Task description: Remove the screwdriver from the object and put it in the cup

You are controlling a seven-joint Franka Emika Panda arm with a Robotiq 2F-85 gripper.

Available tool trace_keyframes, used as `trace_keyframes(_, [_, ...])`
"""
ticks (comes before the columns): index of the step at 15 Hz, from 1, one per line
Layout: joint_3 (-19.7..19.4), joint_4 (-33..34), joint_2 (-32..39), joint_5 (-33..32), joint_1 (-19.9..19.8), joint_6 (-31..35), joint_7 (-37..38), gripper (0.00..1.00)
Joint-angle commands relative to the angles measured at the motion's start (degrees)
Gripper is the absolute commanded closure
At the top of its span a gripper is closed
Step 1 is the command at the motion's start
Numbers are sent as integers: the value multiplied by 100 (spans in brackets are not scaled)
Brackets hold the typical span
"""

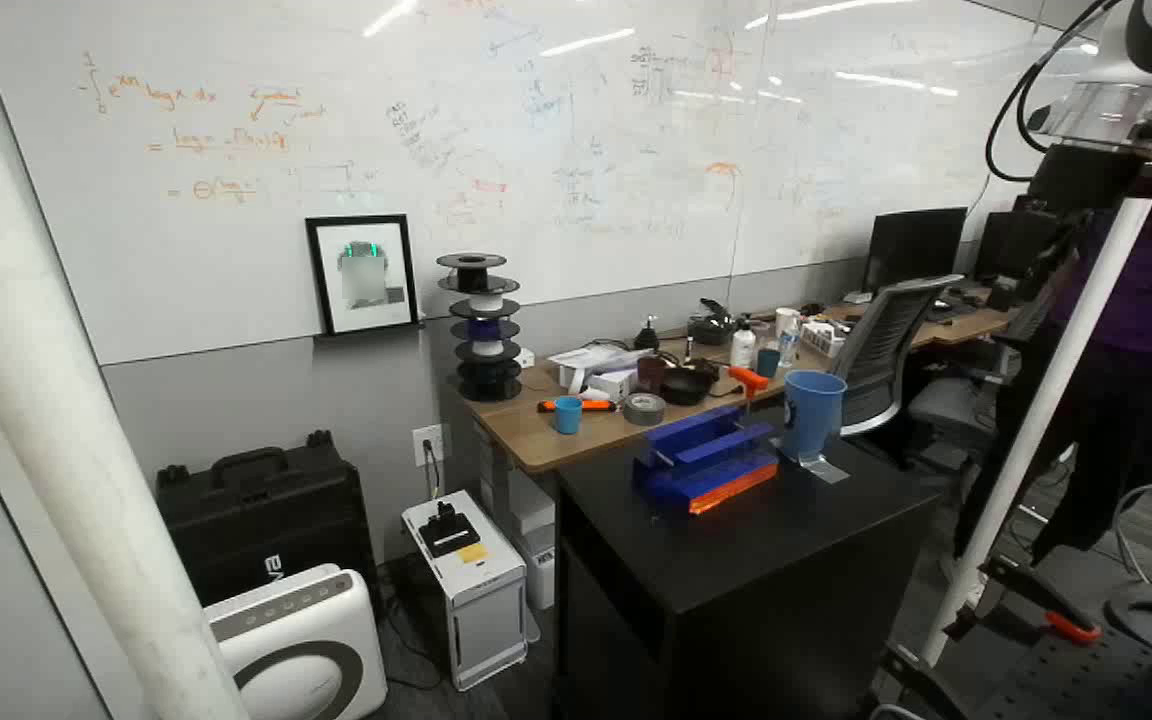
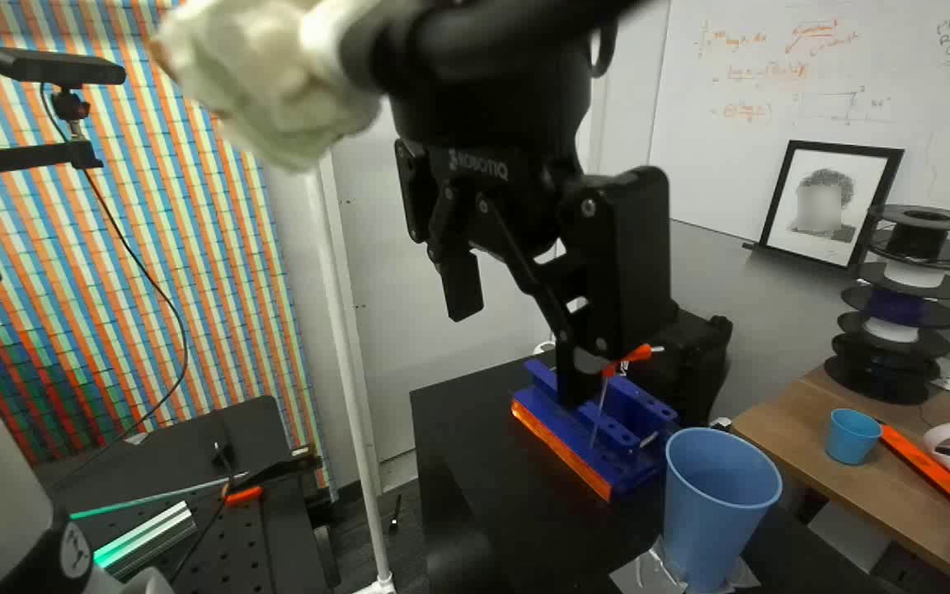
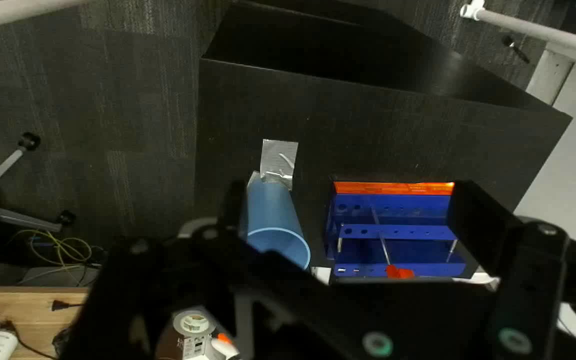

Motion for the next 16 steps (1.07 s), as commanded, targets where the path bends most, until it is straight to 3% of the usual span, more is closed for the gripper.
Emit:
trace_keyframes(1, [52, 20, 6, 46, -50, -9, -32, 0])
trace_keyframes(4, [161, 60, 110, -41, -87, 43, 115, 0])
trace_keyframes(7, [420, 297, 546, 112, 139, 486, 451, 0])
trace_keyframes(12, [866, 1116, 1850, 801, 654, 1131, 1124, 0])
trace_keyframes(16, [1032, 1969, 3001, 1367, 864, 1024, 1263, 0])
